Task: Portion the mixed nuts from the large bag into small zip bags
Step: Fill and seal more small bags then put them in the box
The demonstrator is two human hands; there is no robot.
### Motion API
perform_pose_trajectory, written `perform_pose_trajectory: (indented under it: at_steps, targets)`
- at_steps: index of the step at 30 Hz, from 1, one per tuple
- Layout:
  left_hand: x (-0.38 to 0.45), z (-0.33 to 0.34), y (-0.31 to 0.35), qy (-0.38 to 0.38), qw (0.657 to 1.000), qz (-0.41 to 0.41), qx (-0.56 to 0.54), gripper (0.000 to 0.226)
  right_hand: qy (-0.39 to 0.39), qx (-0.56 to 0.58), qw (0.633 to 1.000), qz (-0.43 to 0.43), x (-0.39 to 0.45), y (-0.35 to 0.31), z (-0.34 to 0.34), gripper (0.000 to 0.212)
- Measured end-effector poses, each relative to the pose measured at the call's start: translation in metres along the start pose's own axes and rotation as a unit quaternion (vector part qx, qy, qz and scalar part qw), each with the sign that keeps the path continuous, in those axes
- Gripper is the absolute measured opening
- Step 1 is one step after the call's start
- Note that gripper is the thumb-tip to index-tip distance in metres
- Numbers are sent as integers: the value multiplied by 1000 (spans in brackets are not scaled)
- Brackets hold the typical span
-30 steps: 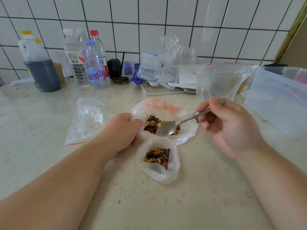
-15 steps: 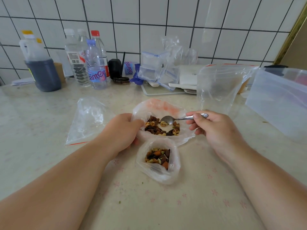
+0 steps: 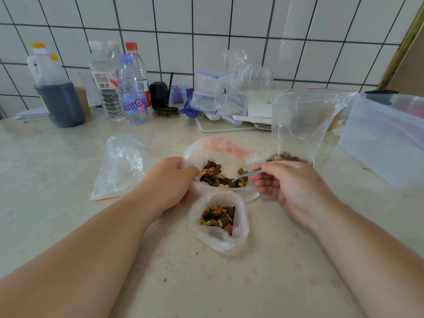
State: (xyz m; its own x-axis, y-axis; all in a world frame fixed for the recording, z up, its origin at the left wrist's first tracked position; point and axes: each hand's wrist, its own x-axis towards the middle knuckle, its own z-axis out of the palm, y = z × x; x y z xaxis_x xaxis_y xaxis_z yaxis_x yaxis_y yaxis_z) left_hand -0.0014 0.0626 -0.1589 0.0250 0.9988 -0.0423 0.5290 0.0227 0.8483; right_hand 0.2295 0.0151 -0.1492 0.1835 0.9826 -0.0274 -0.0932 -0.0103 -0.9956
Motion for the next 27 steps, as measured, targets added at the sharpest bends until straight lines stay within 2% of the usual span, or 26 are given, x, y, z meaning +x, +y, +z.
perform_pose_trajectory:
  at_steps: [6, 14, 21, 27]
  targets:
    - [-1, 0, 1, -1, 1000, 2, -2, 27, 40, 85, 994, 54, 3, -7, -5, 27]
    - [-1, 0, 1, 5, 1000, -2, -1, 27, 47, 155, 985, 53, 4, -13, -11, 24]
    - [-2, 0, 3, 7, 1000, -9, 3, 35, 39, 157, 986, 51, 2, -16, -11, 25]
    - [-2, 0, 2, 5, 1000, -5, 0, 30, 2, 144, 988, 54, -4, -22, -12, 33]
